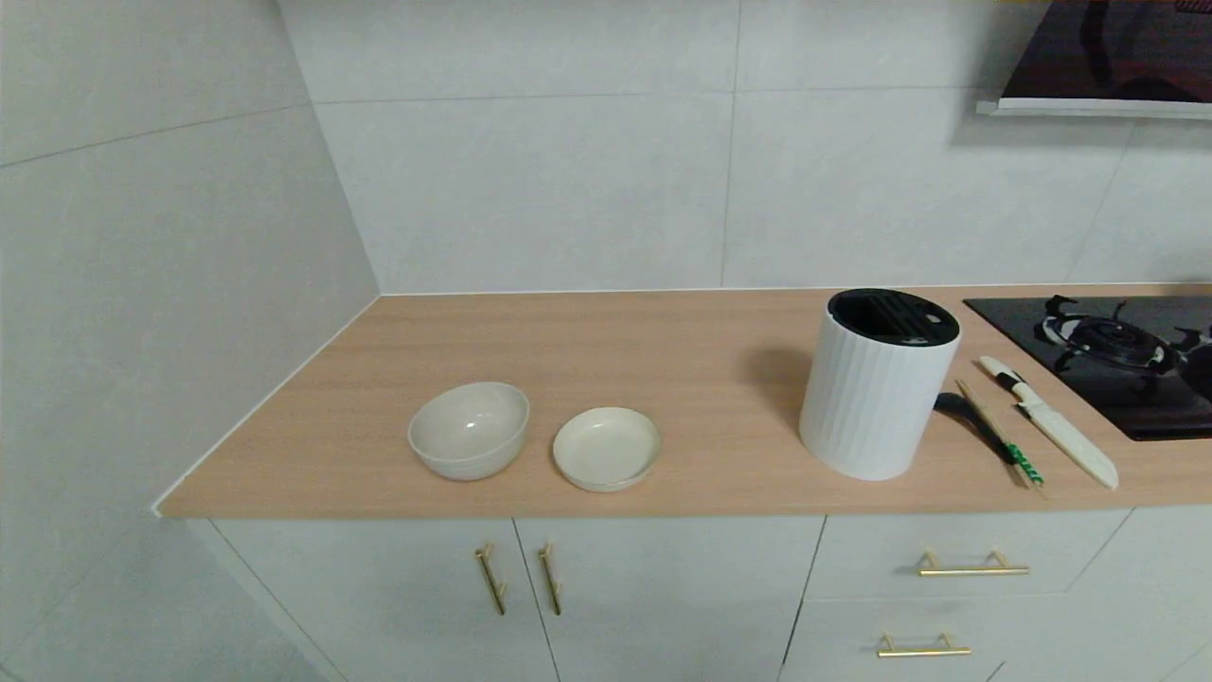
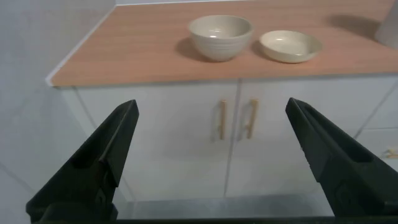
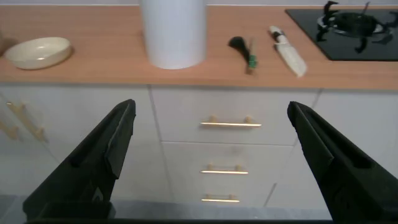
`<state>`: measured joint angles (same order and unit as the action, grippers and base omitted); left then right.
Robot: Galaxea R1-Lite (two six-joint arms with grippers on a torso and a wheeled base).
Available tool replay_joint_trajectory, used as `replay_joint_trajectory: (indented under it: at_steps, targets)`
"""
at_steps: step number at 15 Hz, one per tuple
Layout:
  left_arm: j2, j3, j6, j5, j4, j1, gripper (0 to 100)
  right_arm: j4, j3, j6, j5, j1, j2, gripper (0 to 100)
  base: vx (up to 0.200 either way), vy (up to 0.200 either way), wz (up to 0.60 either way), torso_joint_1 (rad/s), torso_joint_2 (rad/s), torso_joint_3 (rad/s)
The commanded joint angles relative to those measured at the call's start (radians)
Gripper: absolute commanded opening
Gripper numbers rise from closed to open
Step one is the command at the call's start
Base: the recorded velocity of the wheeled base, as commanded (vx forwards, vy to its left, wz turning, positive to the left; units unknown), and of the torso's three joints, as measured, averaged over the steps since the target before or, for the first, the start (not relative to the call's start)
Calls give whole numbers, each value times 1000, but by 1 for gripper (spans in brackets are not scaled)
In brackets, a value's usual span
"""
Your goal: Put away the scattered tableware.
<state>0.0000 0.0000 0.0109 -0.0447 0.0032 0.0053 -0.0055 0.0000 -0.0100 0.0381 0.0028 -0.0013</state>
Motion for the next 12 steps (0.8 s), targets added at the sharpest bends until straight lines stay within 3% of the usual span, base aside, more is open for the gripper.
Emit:
replay_joint_trajectory:
  at_steps: [1, 11, 12]
  targets:
    - [2, 0, 0, 0, 0, 1, 100, -1, 0, -1, 0, 0, 1, 100, 0, 200, 0, 2, 2, -2]
    - [2, 0, 0, 0, 0, 1, 100, -1, 0, -1, 0, 0, 1, 100, 0, 200, 0, 1, 2, 5]
    - [2, 0, 0, 0, 0, 1, 100, -1, 0, -1, 0, 0, 1, 100, 0, 0, 0, 0, 0, 0]
